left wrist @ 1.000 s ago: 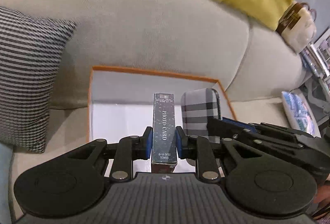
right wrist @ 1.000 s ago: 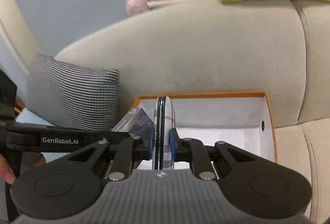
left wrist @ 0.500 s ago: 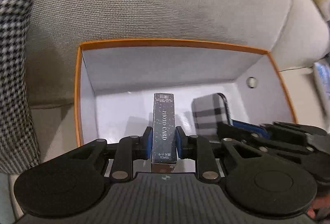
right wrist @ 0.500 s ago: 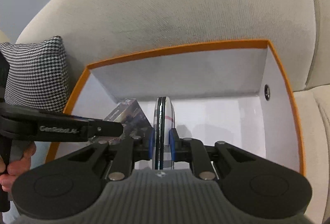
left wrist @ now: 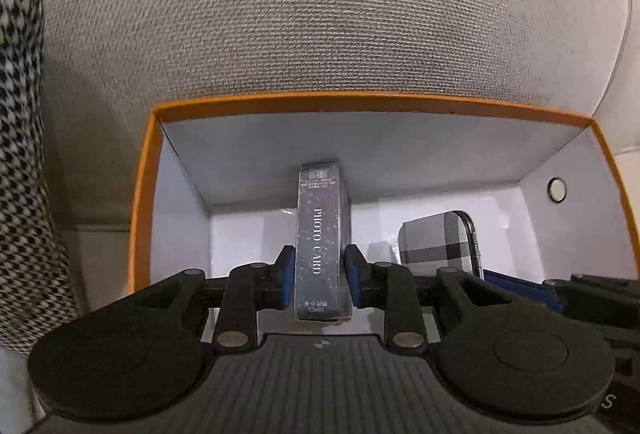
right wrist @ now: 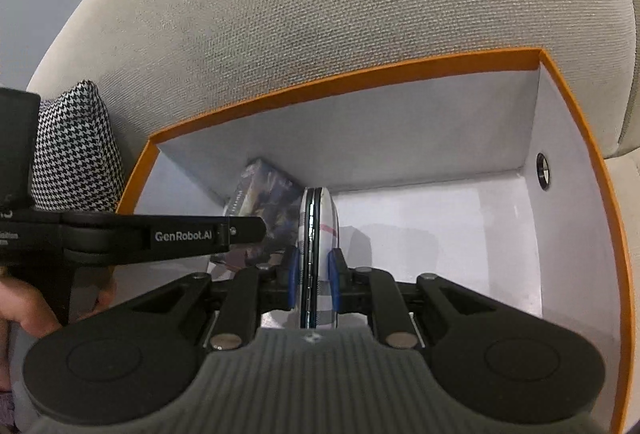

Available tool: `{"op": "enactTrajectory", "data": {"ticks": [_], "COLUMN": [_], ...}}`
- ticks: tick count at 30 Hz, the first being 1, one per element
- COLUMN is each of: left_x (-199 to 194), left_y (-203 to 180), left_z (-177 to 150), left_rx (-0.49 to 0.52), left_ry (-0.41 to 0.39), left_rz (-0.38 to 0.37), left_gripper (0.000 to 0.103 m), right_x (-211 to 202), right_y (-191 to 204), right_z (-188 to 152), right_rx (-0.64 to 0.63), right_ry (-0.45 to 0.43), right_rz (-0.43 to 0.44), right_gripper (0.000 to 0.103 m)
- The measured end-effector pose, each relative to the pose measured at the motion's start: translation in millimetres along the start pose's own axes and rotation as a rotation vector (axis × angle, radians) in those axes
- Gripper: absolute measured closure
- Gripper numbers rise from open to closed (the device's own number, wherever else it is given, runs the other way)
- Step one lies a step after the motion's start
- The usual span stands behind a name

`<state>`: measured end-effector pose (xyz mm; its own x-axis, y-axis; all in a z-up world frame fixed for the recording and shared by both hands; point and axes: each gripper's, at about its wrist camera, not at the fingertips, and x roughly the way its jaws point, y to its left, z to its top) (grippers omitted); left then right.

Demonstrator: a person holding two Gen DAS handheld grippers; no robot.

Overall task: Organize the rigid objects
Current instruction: 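Carry the photo card box and plaid case with both tools into the orange box, then open both tools to release the photo card box and plaid case inside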

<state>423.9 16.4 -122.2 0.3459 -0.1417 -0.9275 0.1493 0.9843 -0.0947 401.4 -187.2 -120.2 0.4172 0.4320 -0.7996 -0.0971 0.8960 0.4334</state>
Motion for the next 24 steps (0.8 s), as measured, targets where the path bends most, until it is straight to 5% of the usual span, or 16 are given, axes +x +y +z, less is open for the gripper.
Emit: {"op": "enactTrajectory", "data": {"ticks": [12,19,24], "left_x": [-43.8,-81.6,-90.9], "left_y": [-2.1,18.1,30.0], "left_z": [-1.0,-12.2,-18.9], "left_rx": [0.171,0.11,0.049], "left_ry": [-0.108,-0.222,-0.186], "left_rz": [0.118,0.064,0.052], "left_gripper": [0.047,0.049,0.049], "right_x": [-0.8,8.0,14.4], "right_y": [11.0,36.1,45.2], "right_z": [12.7,18.2,19.7], "right_rx": [-0.008,-0.029,-0.053], "right_ry": [0.012,0.011,0.025], "right_rz": [-0.016,0.033,0.02], "right_gripper": [0.087,0.087,0.087]}}
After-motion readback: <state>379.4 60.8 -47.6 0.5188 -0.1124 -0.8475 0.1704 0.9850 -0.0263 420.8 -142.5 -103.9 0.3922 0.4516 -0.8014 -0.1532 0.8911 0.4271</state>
